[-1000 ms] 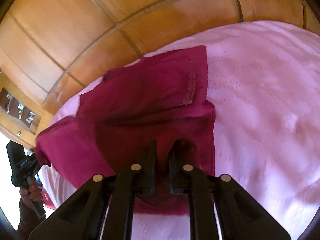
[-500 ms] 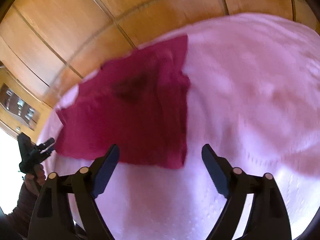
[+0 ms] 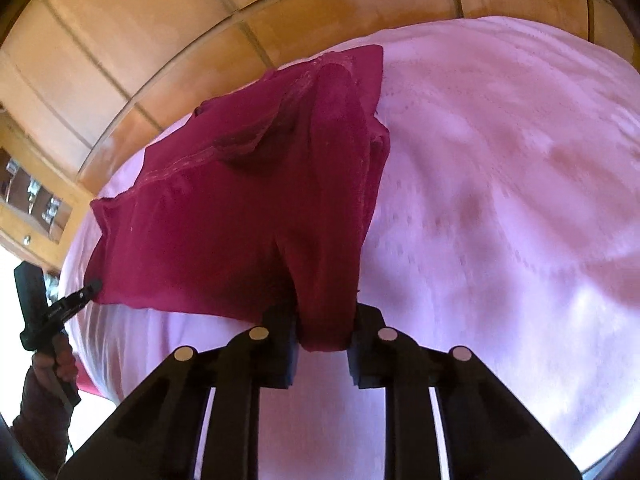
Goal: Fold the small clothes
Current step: 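Lift the hem with both grippers and fold it toward the collar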
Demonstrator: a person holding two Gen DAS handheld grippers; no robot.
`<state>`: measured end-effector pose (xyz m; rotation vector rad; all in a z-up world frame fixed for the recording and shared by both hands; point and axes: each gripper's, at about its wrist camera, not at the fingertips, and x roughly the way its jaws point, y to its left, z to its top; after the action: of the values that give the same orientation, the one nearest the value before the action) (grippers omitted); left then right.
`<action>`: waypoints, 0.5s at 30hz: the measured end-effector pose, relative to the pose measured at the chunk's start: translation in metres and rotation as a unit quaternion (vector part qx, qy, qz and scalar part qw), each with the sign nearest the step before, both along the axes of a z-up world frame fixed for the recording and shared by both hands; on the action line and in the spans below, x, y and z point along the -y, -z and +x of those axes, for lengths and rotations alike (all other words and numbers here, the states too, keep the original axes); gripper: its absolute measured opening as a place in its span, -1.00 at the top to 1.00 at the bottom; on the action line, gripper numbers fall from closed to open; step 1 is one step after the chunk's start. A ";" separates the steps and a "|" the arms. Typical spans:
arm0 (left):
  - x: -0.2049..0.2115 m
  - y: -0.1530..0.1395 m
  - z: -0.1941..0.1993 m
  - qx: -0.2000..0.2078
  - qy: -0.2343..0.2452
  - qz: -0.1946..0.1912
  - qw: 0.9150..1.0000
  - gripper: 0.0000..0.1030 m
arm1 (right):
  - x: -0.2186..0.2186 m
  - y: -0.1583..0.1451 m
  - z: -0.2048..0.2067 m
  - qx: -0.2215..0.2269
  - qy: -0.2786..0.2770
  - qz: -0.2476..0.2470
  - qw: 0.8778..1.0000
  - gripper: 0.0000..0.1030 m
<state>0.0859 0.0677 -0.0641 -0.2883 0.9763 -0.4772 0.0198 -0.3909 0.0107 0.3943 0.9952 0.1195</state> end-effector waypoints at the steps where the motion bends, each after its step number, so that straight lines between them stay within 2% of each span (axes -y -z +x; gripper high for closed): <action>1: -0.002 0.000 -0.012 -0.003 0.003 0.003 1.000 0.68 | 0.001 -0.001 -0.011 -0.004 -0.008 -0.003 1.000 0.66; 3: -0.006 0.000 -0.040 -0.012 0.005 0.004 1.000 0.68 | 0.000 -0.002 -0.030 -0.013 -0.021 -0.007 1.000 0.66; 6: -0.008 -0.002 -0.075 -0.009 0.003 0.029 1.000 0.67 | -0.005 -0.001 -0.060 -0.031 -0.045 -0.011 0.998 0.66; 7: -0.007 -0.004 -0.084 -0.003 0.003 0.041 0.999 0.64 | -0.006 0.000 -0.066 -0.034 -0.051 -0.013 0.998 0.66; 10: -0.001 -0.016 -0.095 0.023 -0.027 0.112 0.993 0.59 | -0.011 0.002 -0.077 -0.043 -0.056 -0.019 0.997 0.64; 11: 0.000 -0.023 -0.094 0.034 -0.035 0.119 0.992 0.59 | -0.011 0.002 -0.077 -0.040 -0.054 -0.022 0.998 0.58; 12: 0.000 -0.029 -0.093 0.046 -0.044 0.126 0.990 0.51 | -0.011 0.001 -0.075 -0.040 -0.052 -0.018 0.998 0.44; 13: 0.001 -0.037 -0.092 0.063 -0.053 0.138 0.987 0.22 | -0.011 0.000 -0.073 -0.042 -0.052 -0.018 0.998 0.35; 14: 0.002 -0.042 -0.091 0.075 -0.056 0.143 0.985 0.03 | -0.010 -0.002 -0.071 -0.039 -0.046 -0.025 0.998 0.12; 15: 0.002 -0.047 -0.092 0.089 -0.059 0.149 0.983 0.00 | -0.010 -0.004 -0.071 -0.036 -0.044 -0.027 0.998 0.04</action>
<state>-0.0060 0.0658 -0.0172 -0.0317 0.8365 -0.2378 -0.0516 -0.3812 0.0144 0.3067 1.0847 0.1580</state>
